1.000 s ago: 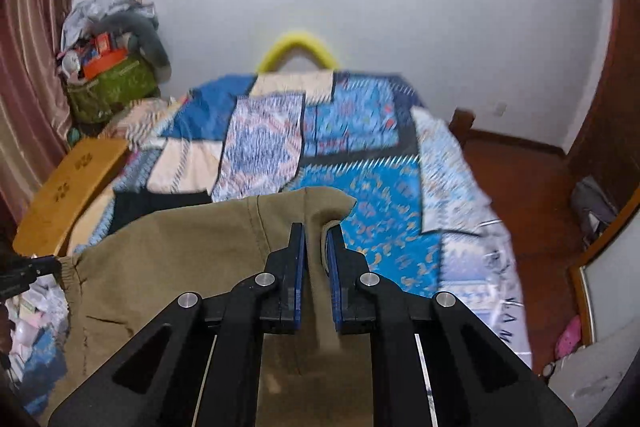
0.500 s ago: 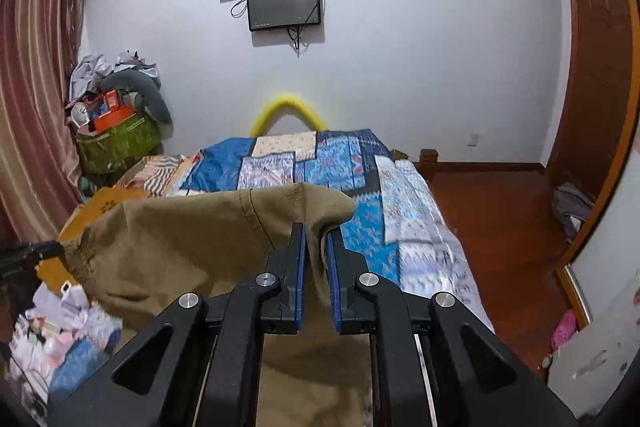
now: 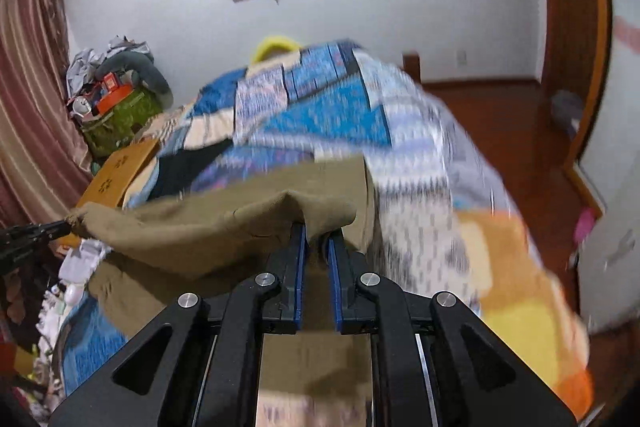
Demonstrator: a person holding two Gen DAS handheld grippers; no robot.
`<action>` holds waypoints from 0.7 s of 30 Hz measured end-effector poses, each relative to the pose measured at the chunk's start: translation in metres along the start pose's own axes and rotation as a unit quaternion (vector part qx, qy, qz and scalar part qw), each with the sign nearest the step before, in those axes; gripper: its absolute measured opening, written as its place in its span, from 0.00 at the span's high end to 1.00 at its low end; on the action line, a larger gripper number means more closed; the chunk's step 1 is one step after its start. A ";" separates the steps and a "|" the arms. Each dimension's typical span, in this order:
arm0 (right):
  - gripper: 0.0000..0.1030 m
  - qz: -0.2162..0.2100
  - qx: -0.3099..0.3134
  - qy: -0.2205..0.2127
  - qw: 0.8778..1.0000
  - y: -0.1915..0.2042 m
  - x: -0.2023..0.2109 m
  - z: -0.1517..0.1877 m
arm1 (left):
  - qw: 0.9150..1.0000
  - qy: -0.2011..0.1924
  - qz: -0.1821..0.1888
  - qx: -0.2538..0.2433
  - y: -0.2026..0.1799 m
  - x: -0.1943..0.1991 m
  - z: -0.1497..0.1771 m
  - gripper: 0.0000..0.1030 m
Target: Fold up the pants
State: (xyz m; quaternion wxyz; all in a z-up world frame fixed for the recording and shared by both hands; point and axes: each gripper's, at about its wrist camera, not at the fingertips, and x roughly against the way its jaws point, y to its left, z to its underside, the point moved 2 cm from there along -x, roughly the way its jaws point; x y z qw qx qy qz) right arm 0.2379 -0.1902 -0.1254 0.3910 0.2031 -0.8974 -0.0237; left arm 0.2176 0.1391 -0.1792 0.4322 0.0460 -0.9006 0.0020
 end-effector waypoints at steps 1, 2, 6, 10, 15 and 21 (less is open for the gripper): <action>0.90 0.001 -0.005 0.008 1.000 -0.003 0.001 0.009 | 1.000 0.004 0.004 0.000 -0.001 -0.001 0.008 0.94; 0.90 0.005 -0.005 0.018 1.000 -0.005 -0.001 0.018 | 1.000 0.008 0.007 0.000 -0.002 -0.002 0.014 0.94; 0.87 0.022 0.007 0.049 0.999 -0.008 -0.003 0.045 | 1.000 0.019 0.010 -0.002 -0.004 -0.004 0.037 0.93; 0.87 0.029 0.010 0.062 0.998 -0.009 0.006 0.066 | 0.999 0.038 0.020 0.010 -0.005 -0.003 0.052 0.90; 0.67 0.000 0.009 0.032 0.999 0.003 0.035 0.067 | 0.999 0.024 0.023 0.009 -0.014 0.013 0.053 0.63; 0.39 -0.017 0.055 -0.021 0.998 0.039 0.056 0.048 | 0.999 -0.035 0.015 -0.036 -0.043 0.035 0.029 0.11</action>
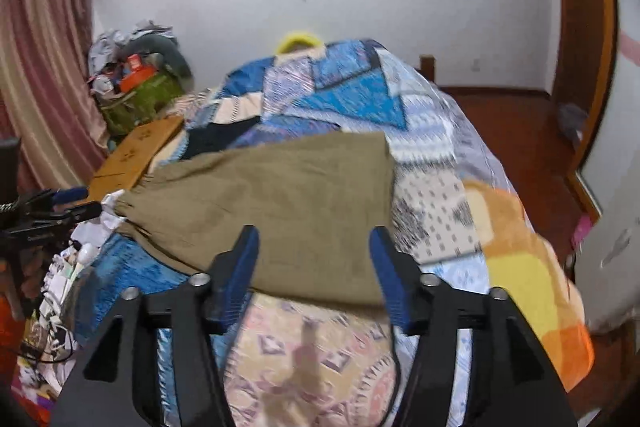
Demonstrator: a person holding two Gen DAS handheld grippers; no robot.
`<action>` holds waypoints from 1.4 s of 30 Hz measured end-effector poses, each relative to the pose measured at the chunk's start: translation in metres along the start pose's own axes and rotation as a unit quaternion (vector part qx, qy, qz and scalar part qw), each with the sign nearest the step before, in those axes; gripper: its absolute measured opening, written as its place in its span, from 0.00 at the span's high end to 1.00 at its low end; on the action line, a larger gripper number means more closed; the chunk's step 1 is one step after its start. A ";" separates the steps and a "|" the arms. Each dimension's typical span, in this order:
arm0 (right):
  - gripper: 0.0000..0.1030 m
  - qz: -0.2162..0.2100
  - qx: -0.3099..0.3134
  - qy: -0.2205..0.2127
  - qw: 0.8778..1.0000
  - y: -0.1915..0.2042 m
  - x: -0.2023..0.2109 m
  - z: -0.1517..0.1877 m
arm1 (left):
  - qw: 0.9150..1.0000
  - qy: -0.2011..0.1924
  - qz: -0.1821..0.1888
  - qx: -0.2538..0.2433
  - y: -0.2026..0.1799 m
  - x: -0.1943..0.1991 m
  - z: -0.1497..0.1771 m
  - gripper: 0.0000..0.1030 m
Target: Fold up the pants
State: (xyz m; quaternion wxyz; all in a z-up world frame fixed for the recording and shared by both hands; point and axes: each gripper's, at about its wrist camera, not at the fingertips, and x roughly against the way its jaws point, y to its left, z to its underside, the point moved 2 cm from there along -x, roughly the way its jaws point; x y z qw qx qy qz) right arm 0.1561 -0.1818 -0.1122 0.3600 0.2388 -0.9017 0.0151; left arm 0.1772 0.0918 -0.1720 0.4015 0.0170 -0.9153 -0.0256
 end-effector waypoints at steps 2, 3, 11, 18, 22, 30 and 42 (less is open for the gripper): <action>0.32 -0.010 0.013 -0.002 1.000 0.013 -0.004 -0.004 | 1.000 -0.001 -0.004 -0.017 -0.010 -0.004 -0.007 0.02; 0.29 -0.014 0.017 -0.001 1.000 0.018 -0.008 -0.005 | 1.000 0.000 -0.002 -0.026 -0.014 -0.007 -0.008 0.02; 0.28 -0.039 0.058 0.061 0.996 0.053 -0.059 0.010 | 0.990 0.049 -0.009 -0.132 -0.053 -0.055 0.001 0.02; 0.28 -0.038 0.124 0.096 0.987 0.073 -0.089 0.015 | 0.983 0.069 -0.010 -0.167 -0.059 -0.082 0.003 0.02; 0.28 -0.048 0.139 0.107 0.983 0.084 -0.102 0.017 | 0.987 0.063 0.013 -0.149 -0.053 -0.077 -0.017 0.02; 0.74 -0.039 0.149 0.060 0.986 0.096 -0.107 0.009 | 0.989 0.051 0.066 -0.126 -0.052 -0.073 -0.022 0.34; 0.81 -0.071 0.141 0.075 0.985 0.096 -0.092 0.020 | 0.990 0.073 0.055 -0.110 -0.053 -0.069 0.002 0.79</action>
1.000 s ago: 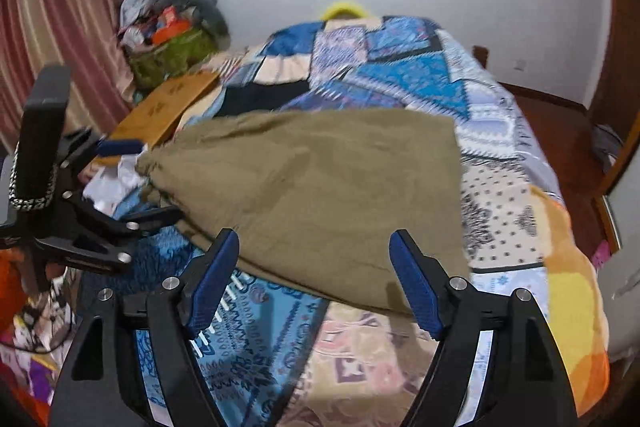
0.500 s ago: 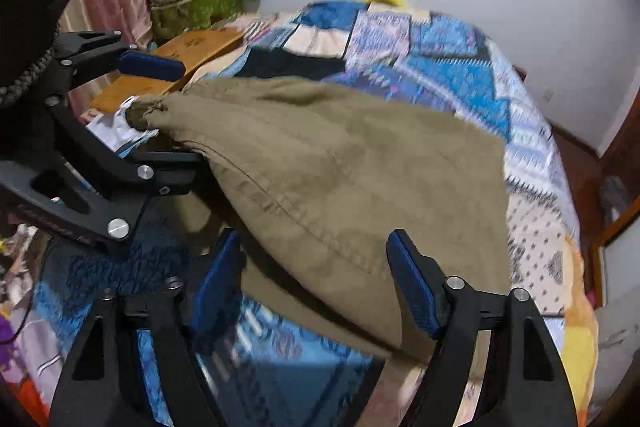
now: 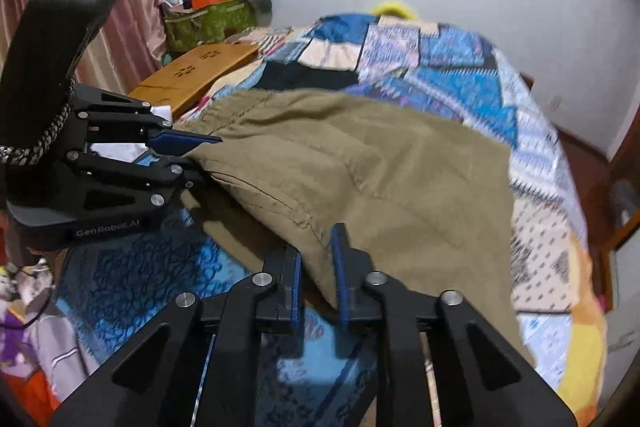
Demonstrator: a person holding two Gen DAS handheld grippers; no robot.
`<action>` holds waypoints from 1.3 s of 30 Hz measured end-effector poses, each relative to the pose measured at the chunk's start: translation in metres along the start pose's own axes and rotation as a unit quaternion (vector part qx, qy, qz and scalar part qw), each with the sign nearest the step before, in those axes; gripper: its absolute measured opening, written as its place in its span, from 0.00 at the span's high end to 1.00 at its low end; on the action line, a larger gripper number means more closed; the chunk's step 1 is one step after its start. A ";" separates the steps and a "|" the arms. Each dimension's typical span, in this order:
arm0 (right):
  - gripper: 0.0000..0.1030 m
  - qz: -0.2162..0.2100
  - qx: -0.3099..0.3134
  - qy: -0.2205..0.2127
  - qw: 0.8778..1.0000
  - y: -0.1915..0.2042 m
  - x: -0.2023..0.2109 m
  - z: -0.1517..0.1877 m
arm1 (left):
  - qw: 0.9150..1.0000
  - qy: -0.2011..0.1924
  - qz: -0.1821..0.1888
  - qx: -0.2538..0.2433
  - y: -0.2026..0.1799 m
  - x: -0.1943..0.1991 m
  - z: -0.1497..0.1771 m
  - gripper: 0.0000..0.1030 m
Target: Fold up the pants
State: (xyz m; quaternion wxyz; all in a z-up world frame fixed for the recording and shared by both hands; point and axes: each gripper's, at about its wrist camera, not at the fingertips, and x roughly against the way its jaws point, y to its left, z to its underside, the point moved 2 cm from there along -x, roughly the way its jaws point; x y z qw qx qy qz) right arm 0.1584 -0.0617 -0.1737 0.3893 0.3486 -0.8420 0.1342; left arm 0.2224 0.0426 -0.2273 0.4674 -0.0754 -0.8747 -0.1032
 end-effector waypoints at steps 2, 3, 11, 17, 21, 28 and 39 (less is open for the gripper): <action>0.68 -0.007 -0.018 0.010 1.000 -0.004 0.001 0.003 | 1.000 0.011 0.006 0.007 0.001 -0.001 0.005 0.77; 0.61 -0.012 -0.023 0.014 1.000 -0.005 0.004 0.004 | 1.000 0.011 0.009 0.009 0.001 0.002 0.006 0.75; 0.54 -0.042 -0.087 -0.033 0.995 -0.021 0.047 -0.005 | 0.998 -0.042 0.034 0.029 0.013 0.054 0.003 0.58; 0.54 -0.013 -0.124 -0.023 0.992 -0.033 0.025 -0.009 | 0.993 -0.048 0.025 0.104 0.045 0.048 -0.011 0.53; 0.54 0.006 -0.144 0.004 0.990 -0.044 0.004 0.009 | 0.991 -0.005 0.008 0.132 0.061 0.013 0.000 0.48; 0.55 0.052 -0.153 0.007 0.987 -0.073 0.010 0.041 | 0.990 0.000 -0.033 0.139 0.080 -0.004 0.030 0.25; 0.38 0.062 -0.251 0.023 0.966 -0.122 0.030 0.082 | 0.986 -0.023 -0.079 0.143 0.082 0.002 0.040 0.14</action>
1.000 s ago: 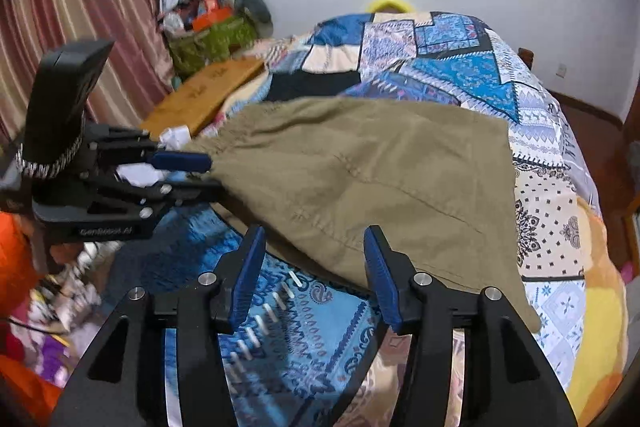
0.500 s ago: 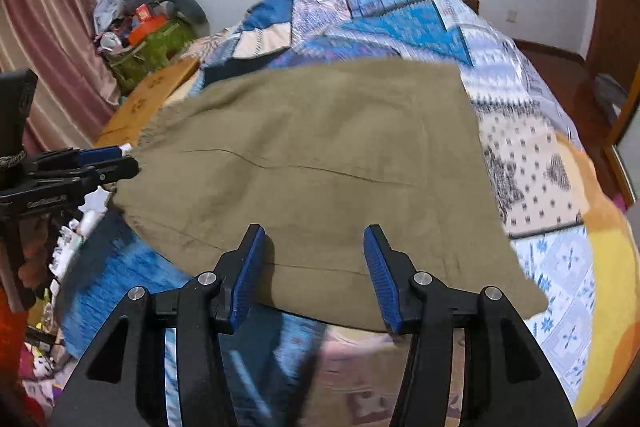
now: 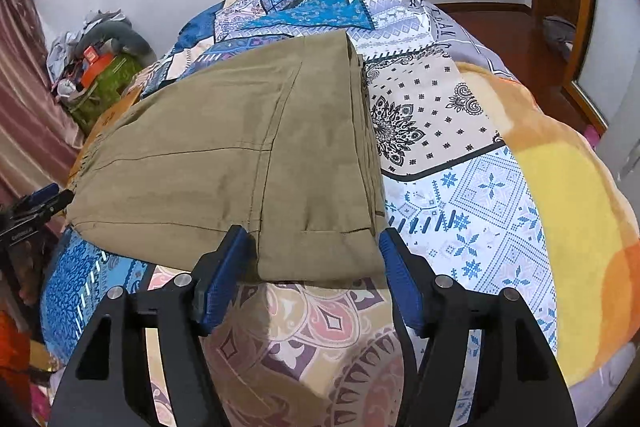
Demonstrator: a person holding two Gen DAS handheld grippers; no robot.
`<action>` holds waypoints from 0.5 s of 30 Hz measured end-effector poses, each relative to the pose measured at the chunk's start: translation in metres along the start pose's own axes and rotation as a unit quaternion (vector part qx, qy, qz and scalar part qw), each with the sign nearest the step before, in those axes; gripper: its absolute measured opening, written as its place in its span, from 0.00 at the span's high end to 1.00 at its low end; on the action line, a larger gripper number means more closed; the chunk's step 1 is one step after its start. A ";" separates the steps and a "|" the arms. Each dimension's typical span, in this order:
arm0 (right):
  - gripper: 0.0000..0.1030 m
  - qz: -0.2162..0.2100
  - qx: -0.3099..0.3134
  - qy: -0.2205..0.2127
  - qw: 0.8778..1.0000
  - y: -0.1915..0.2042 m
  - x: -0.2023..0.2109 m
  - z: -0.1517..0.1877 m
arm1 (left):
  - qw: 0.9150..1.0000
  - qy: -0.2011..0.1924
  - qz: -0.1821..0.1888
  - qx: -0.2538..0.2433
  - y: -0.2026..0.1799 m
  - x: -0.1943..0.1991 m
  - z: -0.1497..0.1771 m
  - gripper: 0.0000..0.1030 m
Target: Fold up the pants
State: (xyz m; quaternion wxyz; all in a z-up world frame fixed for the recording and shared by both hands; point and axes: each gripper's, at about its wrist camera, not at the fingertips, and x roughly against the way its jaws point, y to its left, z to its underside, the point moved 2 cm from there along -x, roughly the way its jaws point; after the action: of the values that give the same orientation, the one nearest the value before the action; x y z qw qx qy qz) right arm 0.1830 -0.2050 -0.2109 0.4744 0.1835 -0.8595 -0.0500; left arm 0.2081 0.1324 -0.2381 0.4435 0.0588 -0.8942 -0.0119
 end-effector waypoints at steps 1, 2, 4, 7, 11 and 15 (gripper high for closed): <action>0.38 0.006 0.007 0.001 1.000 0.002 0.002 0.000 | 1.000 0.006 0.008 0.010 0.003 0.001 -0.003 0.14; 0.37 0.011 0.014 0.001 1.000 0.005 0.005 -0.001 | 1.000 0.009 0.014 0.016 0.006 0.002 -0.005 0.14; 0.37 0.013 0.027 0.000 1.000 0.007 0.009 -0.007 | 1.000 0.005 0.012 0.027 0.012 0.007 -0.013 0.14; 0.37 0.007 0.034 -0.009 0.999 0.008 0.016 -0.019 | 0.999 -0.010 0.004 0.041 0.023 0.016 -0.029 0.14; 0.37 -0.001 0.031 -0.037 0.999 0.010 0.023 -0.045 | 0.998 -0.016 -0.005 0.061 0.036 0.012 -0.054 0.14; 0.37 -0.001 0.033 -0.067 0.997 0.011 0.023 -0.078 | 0.998 -0.002 -0.012 0.068 0.043 -0.006 -0.075 0.14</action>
State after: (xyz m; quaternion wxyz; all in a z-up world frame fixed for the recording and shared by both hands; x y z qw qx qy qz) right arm 0.2338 -0.1967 -0.1474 0.4092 0.1958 -0.8905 -0.0343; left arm 0.2674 0.1780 -0.1945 0.4363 0.0997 -0.8932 0.0435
